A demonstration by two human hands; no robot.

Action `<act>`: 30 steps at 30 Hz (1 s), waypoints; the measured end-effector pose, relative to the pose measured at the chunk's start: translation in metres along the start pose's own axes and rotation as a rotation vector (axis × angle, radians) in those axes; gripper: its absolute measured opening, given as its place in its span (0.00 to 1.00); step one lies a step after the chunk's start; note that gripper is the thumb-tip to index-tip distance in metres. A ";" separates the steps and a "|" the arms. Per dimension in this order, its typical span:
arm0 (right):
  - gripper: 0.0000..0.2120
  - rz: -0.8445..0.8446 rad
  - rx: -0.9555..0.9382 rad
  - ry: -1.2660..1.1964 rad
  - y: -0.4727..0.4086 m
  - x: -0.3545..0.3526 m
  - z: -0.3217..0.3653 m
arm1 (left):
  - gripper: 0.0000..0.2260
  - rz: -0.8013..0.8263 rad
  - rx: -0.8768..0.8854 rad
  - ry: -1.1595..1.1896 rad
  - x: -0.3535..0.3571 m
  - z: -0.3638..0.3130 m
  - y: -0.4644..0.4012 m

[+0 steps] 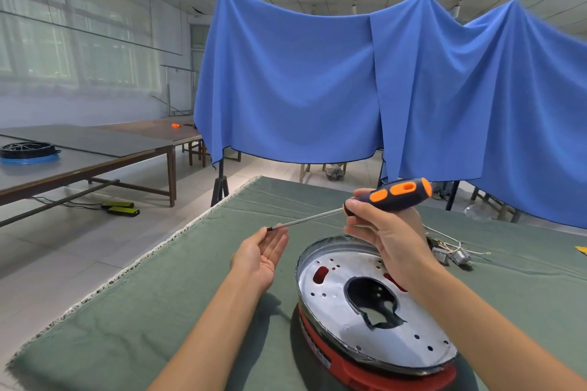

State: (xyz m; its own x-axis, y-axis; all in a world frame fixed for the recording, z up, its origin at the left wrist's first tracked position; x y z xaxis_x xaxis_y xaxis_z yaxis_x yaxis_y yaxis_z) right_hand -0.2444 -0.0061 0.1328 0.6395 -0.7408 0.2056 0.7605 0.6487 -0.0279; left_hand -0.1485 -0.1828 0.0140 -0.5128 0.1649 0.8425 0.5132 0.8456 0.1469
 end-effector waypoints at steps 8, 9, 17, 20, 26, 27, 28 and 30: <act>0.06 -0.044 -0.185 0.139 0.005 0.004 0.029 | 0.08 0.077 -0.121 -0.252 0.019 0.011 0.013; 0.06 -0.057 -0.199 0.140 0.005 0.003 0.033 | 0.08 0.086 -0.129 -0.281 0.022 0.013 0.013; 0.12 -0.248 -0.373 0.332 0.001 -0.013 0.076 | 0.04 0.210 0.267 -1.098 0.034 -0.006 -0.005; 0.15 -0.318 -0.419 0.392 -0.001 -0.019 0.084 | 0.09 0.442 0.455 -1.585 0.047 0.002 -0.006; 0.12 -0.378 -0.464 0.489 -0.006 -0.020 0.074 | 0.15 0.655 0.132 -1.822 0.033 0.036 -0.010; 0.12 -0.385 -0.469 0.504 -0.008 -0.020 0.071 | 0.14 0.648 0.081 -1.807 0.030 0.038 -0.011; 0.12 -0.390 -0.471 0.519 -0.010 -0.020 0.068 | 0.13 0.640 0.052 -1.791 0.028 0.039 -0.013; 0.13 -0.399 -0.480 0.550 -0.014 -0.020 0.063 | 0.11 0.639 0.042 -1.755 0.027 0.040 -0.014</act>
State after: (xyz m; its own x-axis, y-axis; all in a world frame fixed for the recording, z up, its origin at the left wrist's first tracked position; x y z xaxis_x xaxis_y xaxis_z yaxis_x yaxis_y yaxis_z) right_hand -0.2748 0.0105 0.1912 0.1805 -0.9598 -0.2151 0.8274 0.2664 -0.4944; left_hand -0.1969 -0.1693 0.0136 -0.3214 0.6662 -0.6729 0.8880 0.4588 0.0301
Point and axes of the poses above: each hand's wrist, its own y-axis away from the middle knuckle, its own x-axis out of the palm, z = x × y, the point moved 8 cm from there along -y, towards the middle knuckle, and after that the axes turned 14 degrees about x, right-handed, at the moved point
